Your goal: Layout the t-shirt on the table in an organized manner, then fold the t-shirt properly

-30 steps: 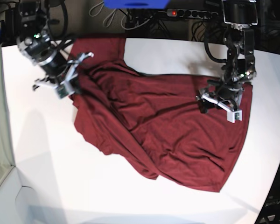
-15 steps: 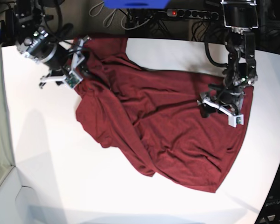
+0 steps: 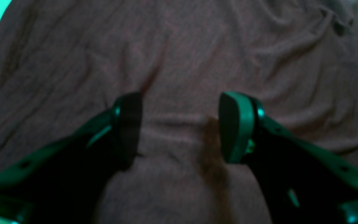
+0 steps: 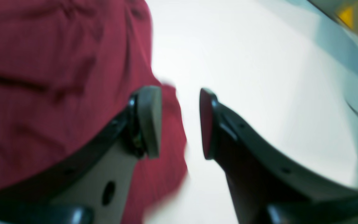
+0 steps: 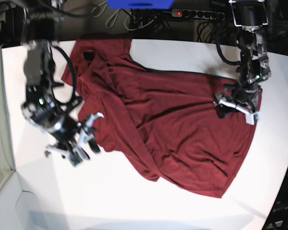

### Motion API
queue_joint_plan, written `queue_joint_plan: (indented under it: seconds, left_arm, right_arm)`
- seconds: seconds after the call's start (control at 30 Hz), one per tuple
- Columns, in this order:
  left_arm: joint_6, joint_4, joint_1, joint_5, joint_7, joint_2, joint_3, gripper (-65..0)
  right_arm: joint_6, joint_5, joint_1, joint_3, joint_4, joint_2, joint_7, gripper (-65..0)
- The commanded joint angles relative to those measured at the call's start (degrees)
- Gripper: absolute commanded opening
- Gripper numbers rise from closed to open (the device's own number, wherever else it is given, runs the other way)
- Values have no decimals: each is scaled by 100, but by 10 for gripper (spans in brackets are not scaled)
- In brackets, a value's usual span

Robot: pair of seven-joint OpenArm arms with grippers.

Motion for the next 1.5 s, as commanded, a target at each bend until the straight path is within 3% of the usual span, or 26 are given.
queue_joint_plan:
  seconds: [0.0, 0.13, 0.3, 0.47, 0.63, 1.03, 1.33, 1.47]
  left_arm:
    - [59, 8, 73, 18, 181, -8, 3, -266]
    - [59, 61, 135, -8, 181, 1, -6, -266]
    - [67, 17, 152, 9, 181, 1, -6, -266]
    - [67, -9, 293, 18, 146, -34, -23, -266]
    - [67, -18, 548, 18, 146, -113, -103, -266]
    - [50, 105, 1190, 18, 190, -237, -1316, -266]
    - [50, 1582, 1295, -34, 190, -201, -1360, -266]
    - [50, 1687, 1102, 9, 172, -201, -1360, -266]
  right_arm:
    - [-24, 48, 375, -92, -270, -62, 130, -434]
    - [-24, 48, 1658, -418, -2327, -475, 262, -435]
    - [-32, 48, 2907, -461, -4929, -765, 1581, -434]
    - [-59, 48, 3355, -453, -6398, -800, 2697, -433]
    - [-68, 48, 3179, -453, -6758, -800, 3058, -433]
    - [-68, 48, 2625, -453, -6758, -853, 3119, -434]
    - [-68, 57, 2476, -461, -6758, -1099, 3084, -435]
    - [-68, 57, 2467, -461, -6468, -1099, 3084, -435]
